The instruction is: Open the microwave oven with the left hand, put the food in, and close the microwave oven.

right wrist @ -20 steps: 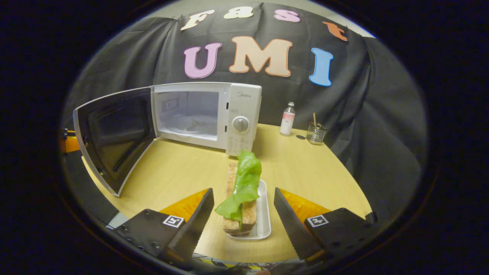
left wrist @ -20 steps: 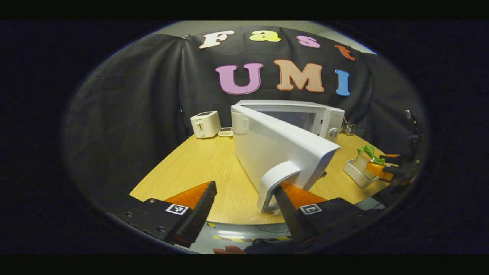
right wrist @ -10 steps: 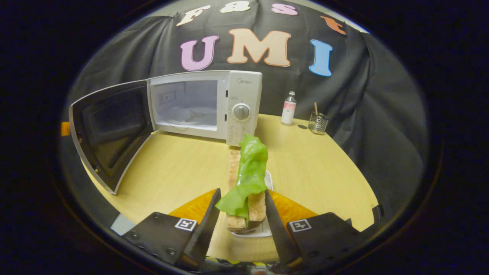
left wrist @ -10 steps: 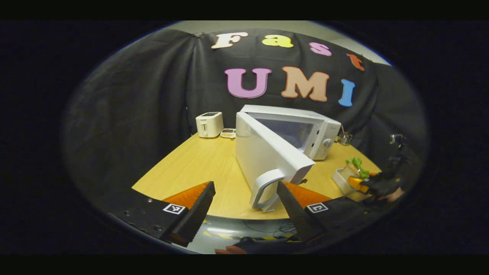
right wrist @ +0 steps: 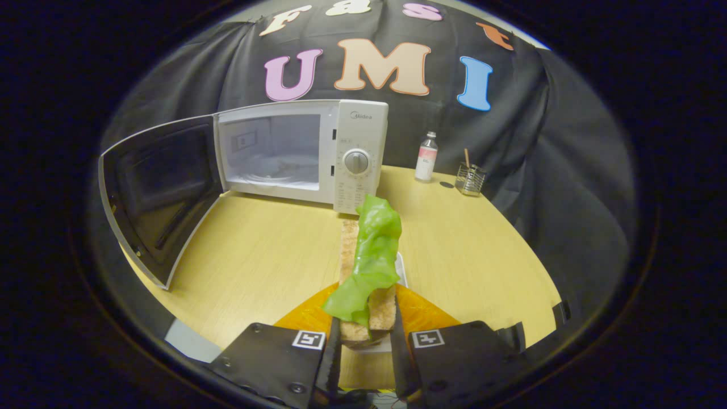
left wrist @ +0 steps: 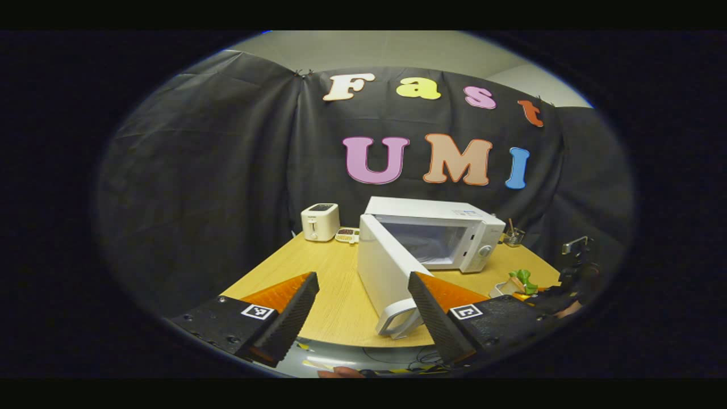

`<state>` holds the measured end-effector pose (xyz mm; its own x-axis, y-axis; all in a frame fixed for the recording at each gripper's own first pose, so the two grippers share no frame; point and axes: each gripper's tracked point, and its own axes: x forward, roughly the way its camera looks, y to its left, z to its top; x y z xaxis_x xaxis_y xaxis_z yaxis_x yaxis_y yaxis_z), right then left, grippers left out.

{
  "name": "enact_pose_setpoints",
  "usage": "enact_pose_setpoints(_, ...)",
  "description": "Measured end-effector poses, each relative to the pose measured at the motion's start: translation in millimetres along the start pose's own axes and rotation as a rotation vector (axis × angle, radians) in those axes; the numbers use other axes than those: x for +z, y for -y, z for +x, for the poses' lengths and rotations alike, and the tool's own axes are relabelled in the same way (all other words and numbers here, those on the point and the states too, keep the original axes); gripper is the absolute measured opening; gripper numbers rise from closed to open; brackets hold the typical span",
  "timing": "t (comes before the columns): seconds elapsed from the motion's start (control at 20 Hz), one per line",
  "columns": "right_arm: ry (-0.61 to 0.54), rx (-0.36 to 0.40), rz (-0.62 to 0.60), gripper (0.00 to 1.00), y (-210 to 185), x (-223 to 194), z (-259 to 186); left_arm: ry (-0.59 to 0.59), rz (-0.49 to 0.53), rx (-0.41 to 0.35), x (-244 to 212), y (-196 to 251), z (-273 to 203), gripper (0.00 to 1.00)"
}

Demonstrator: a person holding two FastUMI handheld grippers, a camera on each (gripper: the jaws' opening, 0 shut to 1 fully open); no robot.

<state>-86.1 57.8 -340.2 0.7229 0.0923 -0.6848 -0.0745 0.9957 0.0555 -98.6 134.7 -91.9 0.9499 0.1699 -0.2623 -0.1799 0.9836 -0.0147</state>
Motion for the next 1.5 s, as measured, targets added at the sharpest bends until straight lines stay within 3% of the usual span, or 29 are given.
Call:
enact_pose_setpoints(0.05, -0.005, 0.002, -0.003, 0.34, -1.1, 0.5, 0.5, 0.036, 0.012, 0.002, 11.5, 0.4, 0.1, 0.94)
enact_pose_setpoints(0.1, -0.01, -0.002, -0.004, 0.34, 0.6, 1.7, 0.5, 0.052, 0.029, 0.005, 18.2, 1.7, 3.7, 0.96)
enact_pose_setpoints(0.15, -0.014, -0.002, -0.004, 0.28, -0.1, 2.6, 0.4, 0.062, 0.05, 0.013, 24.1, 1.6, 7.6, 0.96)
enact_pose_setpoints(0.2, -0.015, -0.006, -0.012, 0.28, 0.5, 5.0, -1.1, 0.073, 0.069, 0.02, 29.3, 0.2, 10.9, 0.96)
enact_pose_setpoints(0.25, -0.009, -0.006, -0.017, 0.34, 1.2, 10.3, -3.3, 0.082, 0.081, 0.017, 34.4, 1.5, 11.9, 0.96)
enact_pose_setpoints(0.55, 0.077, 0.004, 0.01, 0.34, 2.1, 64.9, -22.2, 0.177, 0.064, -0.047, 66.5, 16.5, 23.5, 0.95)
enact_pose_setpoints(0.7, 0.099, 0.055, 0.074, 0.34, -13.0, 98.5, -22.7, 0.193, 0.073, -0.069, 71.0, 17.5, 30.2, 0.95)
enact_pose_setpoints(0.85, 0.047, 0.148, 0.305, 0.34, -42.0, 115.9, -10.6, 0.2, 0.067, -0.088, 73.3, 13.9, 37.0, 0.95)
enact_pose_setpoints(1.05, -0.044, 0.217, 0.571, 0.34, -81.5, 128.6, 19.1, 0.2, 0.056, -0.072, 67.4, -5.5, 37.8, 0.95)
enact_pose_setpoints(1.15, -0.127, 0.265, 0.834, 0.34, -109.2, 133.3, 35.7, 0.189, 0.05, -0.059, 61.7, -16.5, 36.6, 0.94)
enact_pose_setpoints(1.25, -0.174, 0.263, 0.992, 0.34, -128.6, 133.8, 50.3, 0.175, 0.054, -0.038, 53.1, -31.5, 33.7, 0.97)
enact_pose_setpoints(1.5, -0.191, 0.258, 1.22, 0.33, -175.4, 164.0, 99.1, 0.104, 0.028, 0.042, 27.7, -75.5, 22.7, 0.94)
